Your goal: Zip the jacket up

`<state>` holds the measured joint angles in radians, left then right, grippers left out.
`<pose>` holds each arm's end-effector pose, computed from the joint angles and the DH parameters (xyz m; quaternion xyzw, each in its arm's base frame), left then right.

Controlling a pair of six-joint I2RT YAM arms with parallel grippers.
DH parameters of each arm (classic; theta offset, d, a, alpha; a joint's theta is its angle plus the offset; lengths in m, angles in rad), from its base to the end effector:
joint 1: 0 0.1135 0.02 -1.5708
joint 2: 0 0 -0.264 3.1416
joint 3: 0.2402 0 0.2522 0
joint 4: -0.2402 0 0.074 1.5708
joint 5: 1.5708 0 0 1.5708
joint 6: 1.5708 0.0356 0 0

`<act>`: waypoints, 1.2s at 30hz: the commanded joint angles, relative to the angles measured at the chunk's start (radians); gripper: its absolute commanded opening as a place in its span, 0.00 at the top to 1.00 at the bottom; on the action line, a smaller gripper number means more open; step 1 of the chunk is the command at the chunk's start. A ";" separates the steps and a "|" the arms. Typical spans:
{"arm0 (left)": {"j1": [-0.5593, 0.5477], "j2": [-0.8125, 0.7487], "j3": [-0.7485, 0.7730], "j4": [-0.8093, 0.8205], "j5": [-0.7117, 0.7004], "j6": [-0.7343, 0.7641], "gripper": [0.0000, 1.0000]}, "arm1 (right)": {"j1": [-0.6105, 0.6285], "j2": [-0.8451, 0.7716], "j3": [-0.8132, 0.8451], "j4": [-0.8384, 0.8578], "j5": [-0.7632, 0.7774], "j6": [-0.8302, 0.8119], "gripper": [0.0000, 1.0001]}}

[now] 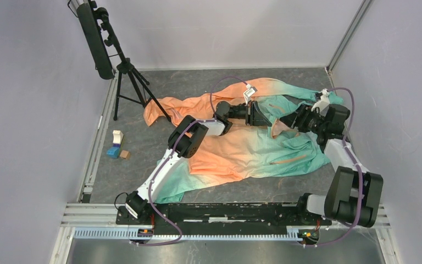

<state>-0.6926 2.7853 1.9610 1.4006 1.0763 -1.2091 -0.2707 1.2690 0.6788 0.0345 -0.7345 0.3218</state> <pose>0.4064 -0.3779 0.1160 0.3309 0.5110 -0.7563 0.2395 0.2605 -0.0475 0.2261 0.0712 0.8311 0.3253 0.4455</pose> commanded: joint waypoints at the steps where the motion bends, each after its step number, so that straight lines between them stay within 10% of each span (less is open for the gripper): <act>1: -0.005 -0.076 0.006 0.037 -0.012 0.028 0.98 | 0.021 0.063 -0.056 0.374 -0.164 0.244 0.35; 17: -0.006 -0.079 0.007 0.040 -0.013 0.003 0.98 | 0.072 0.201 -0.122 0.603 -0.184 0.381 0.49; 22: -0.005 -0.074 0.013 0.034 -0.013 -0.011 0.97 | 0.074 0.197 -0.122 0.611 -0.181 0.393 0.75; 25: -0.004 -0.070 0.022 -0.003 -0.033 -0.016 0.82 | 0.074 0.189 -0.119 0.604 -0.177 0.388 0.99; 30: -0.004 -0.046 0.043 0.059 -0.062 -0.086 0.50 | 0.076 0.190 -0.120 0.585 -0.175 0.374 1.00; 36: -0.011 -0.038 0.044 0.087 -0.078 -0.110 0.43 | 0.077 0.182 -0.116 0.584 -0.175 0.380 0.99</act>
<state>-0.6949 2.7850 1.9705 1.4166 1.0248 -1.2724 -0.1982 1.4693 0.5583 0.5900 -0.9016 0.7101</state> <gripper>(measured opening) 0.562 0.036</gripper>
